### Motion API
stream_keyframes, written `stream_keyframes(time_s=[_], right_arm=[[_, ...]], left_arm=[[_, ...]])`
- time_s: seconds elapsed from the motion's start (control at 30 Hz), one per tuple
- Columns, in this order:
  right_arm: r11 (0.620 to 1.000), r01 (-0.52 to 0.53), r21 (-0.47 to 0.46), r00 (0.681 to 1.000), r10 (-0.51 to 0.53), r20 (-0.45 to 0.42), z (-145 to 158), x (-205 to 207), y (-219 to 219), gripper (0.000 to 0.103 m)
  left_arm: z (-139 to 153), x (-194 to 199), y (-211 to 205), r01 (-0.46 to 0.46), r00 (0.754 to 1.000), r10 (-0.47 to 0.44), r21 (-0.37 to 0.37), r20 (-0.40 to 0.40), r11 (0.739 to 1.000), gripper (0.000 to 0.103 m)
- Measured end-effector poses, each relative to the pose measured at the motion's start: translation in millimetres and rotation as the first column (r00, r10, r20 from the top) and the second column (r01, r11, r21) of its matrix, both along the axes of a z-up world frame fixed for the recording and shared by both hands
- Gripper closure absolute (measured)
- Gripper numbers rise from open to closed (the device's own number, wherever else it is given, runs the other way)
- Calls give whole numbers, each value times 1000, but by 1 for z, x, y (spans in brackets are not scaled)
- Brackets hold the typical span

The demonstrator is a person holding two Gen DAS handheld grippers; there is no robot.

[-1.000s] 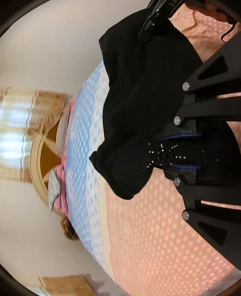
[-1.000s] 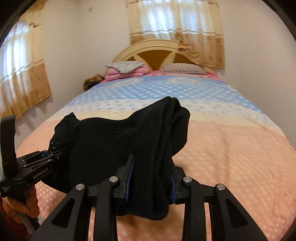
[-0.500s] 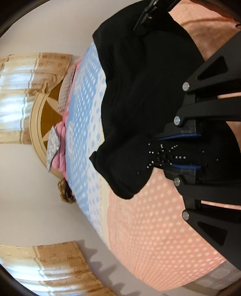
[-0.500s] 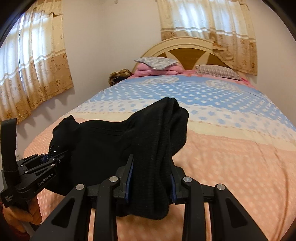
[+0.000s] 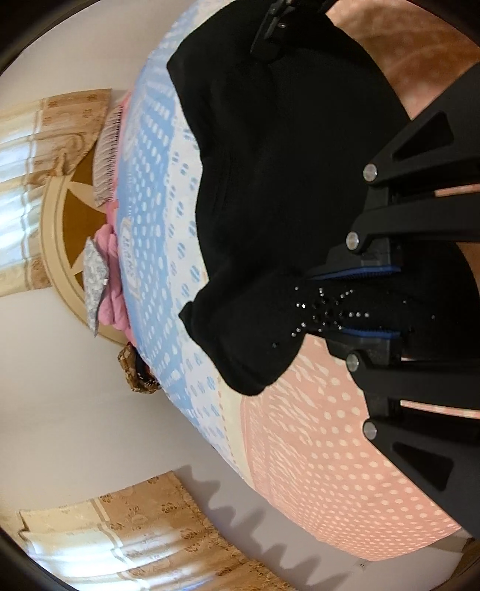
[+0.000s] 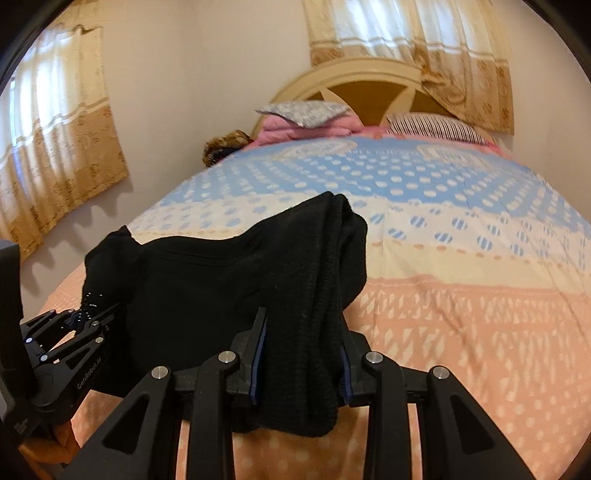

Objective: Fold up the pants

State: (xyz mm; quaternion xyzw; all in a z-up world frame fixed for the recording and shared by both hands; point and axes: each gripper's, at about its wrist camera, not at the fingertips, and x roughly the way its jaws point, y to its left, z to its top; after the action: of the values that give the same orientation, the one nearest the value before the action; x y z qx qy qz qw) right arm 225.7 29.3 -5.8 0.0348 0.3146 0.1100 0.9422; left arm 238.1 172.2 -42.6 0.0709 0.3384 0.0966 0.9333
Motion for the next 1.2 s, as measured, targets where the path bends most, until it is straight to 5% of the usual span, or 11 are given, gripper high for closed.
stream_keyframes(time_s=[0.4,0.47,0.53,0.63,0.73,0.9,1.0,1.1,1.2], right_arm=[[999,33,-28,989,-36,-144,-53,39,1,69],[999,32,-43,987,-39,-155,-56,41,2,64],[999,38,-36,985,-43,-166,-58,43,1,61],[998,53,16,978,-49,-201,-62,48,-10,44],[988,54,142,971,-18,-240,-68,53,-26,43],[985,45,167,973,-5,-232,-69,50,-27,42],[980,45,192,972,2,-235,-70,48,-31,42],[976,50,213,973,0,-229,-64,44,-37,42],[975,157,159,987,-150,-52,-34,10,-44,42]], left_arm=[[-30,19,10,-25,994,29,37,-107,999,70],[-28,17,12,-43,993,48,47,-109,998,58],[-27,13,16,-80,990,91,103,-109,992,26],[-27,3,31,-122,984,138,139,-111,983,2],[-24,-15,66,-134,981,137,31,-137,990,0],[-17,-40,105,-204,971,184,-125,-151,971,0],[-8,-49,111,-298,949,289,-52,-127,953,0],[1,-55,116,-290,955,282,-90,-87,953,0],[12,-47,105,-239,971,237,-77,-34,968,2]])
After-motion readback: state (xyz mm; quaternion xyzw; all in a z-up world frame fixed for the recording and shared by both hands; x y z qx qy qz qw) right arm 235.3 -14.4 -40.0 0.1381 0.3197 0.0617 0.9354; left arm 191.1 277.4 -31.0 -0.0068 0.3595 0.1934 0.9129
